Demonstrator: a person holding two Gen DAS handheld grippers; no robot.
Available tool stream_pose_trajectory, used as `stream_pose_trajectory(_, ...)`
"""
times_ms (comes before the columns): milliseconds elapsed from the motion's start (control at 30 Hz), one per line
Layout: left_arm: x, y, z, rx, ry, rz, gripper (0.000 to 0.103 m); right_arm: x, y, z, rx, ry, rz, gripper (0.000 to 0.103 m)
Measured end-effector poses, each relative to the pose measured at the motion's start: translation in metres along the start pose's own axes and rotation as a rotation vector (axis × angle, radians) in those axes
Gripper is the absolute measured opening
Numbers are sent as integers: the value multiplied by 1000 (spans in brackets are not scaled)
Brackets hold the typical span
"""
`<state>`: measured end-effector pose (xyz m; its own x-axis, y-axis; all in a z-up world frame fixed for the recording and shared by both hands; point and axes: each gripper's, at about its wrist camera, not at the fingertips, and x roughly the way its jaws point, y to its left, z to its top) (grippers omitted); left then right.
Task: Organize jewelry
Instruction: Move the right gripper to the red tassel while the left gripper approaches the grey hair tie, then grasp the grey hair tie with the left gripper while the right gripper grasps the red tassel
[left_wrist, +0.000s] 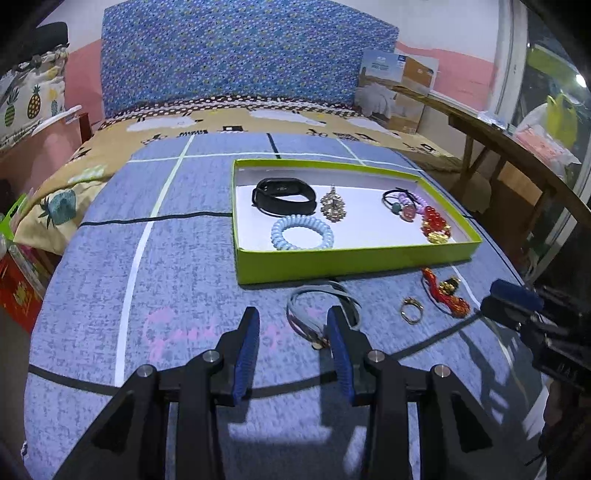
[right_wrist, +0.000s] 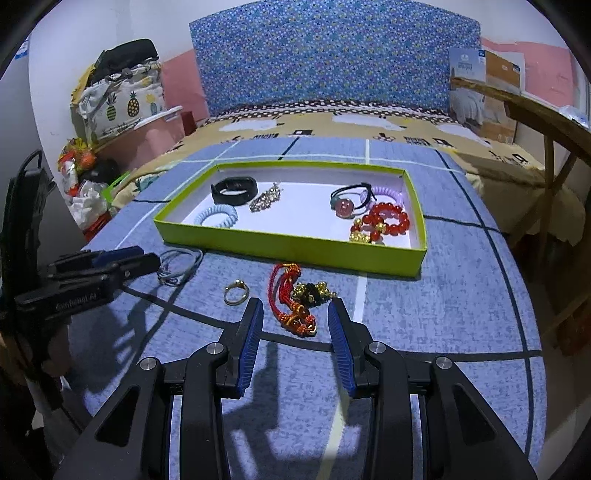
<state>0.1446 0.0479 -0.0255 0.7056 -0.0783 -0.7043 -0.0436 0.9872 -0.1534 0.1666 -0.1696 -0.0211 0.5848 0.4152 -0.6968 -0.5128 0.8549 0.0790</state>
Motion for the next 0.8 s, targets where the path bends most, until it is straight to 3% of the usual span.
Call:
stream_pose_trajectory(267, 14, -4, 4, 8, 27, 4, 39, 11, 0, -2, -18, 29, 14, 37)
stream_pose_trajectory(533, 21, -15, 2, 64, 49, 27, 8, 21, 2, -2, -35, 57, 29, 37)
stream_pose_trajectory(800, 18, -18, -1, 81, 43, 14, 6, 23, 0, -1, -33, 61, 34, 37)
